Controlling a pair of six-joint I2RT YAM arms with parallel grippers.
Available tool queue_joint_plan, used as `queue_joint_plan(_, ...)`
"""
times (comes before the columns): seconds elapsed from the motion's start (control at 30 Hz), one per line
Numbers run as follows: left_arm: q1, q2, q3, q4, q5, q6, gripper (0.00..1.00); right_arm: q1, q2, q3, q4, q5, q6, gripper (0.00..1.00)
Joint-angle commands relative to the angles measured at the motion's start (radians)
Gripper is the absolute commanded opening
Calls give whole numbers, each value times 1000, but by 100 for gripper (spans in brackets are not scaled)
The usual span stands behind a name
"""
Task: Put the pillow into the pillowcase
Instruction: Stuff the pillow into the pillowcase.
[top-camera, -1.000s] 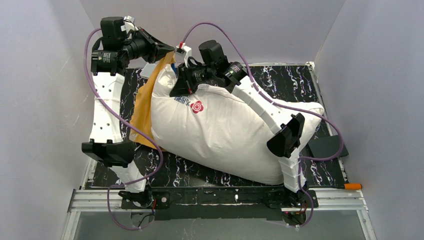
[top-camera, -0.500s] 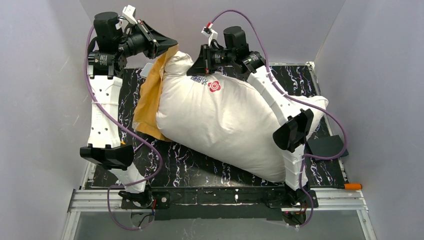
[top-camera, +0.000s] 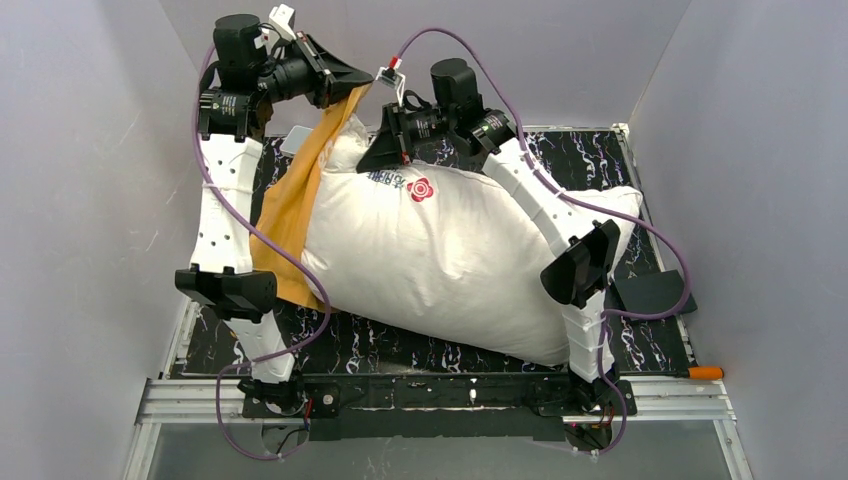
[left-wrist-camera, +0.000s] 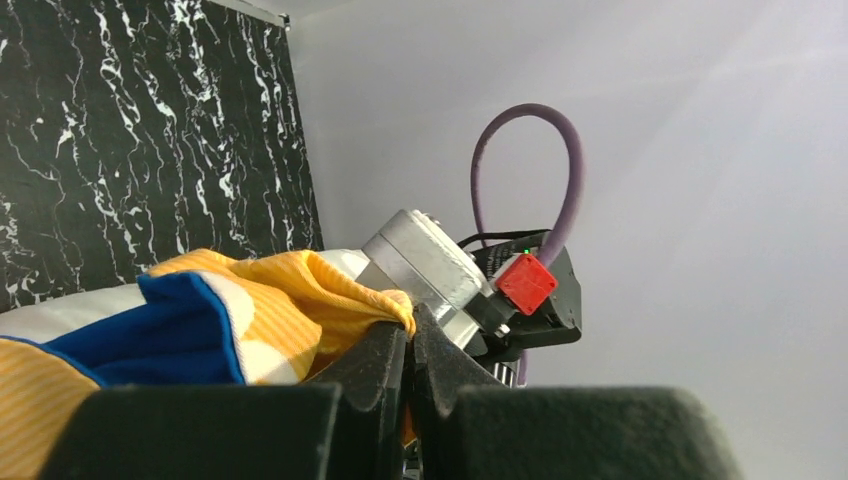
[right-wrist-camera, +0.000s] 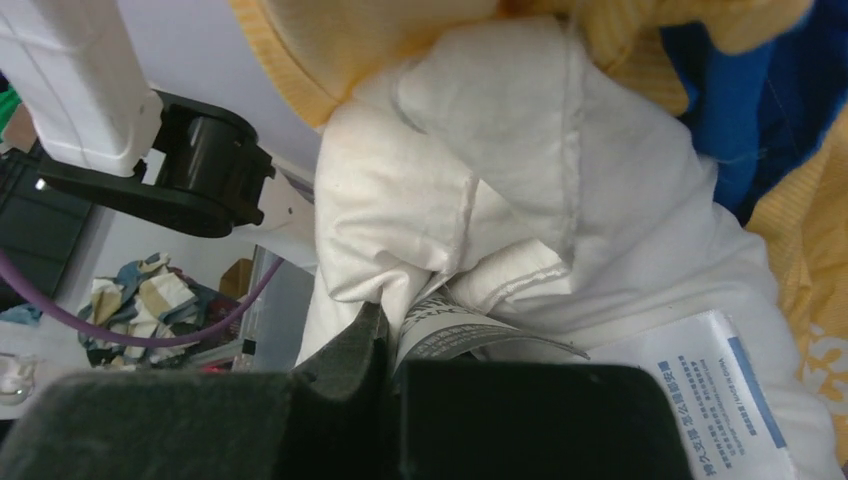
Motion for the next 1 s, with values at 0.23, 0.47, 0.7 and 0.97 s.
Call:
queue_joint_plan(0.23,-43,13,51,84,82,-33,0,58,-13,-101,360,-123,278,1)
queue_joint_plan(0.47,-143,-18,40,138,244,-39,0,7,120,-2,584,4,522,1)
queue_joint_plan(0.7,-180,-99,-60,291,324,-66,0,-177,76,-9,482,190,492,1)
queue_joint_plan(0.97,-165,-58,-82,185,149,17,0,-212,-24,-31,289,150,314,1)
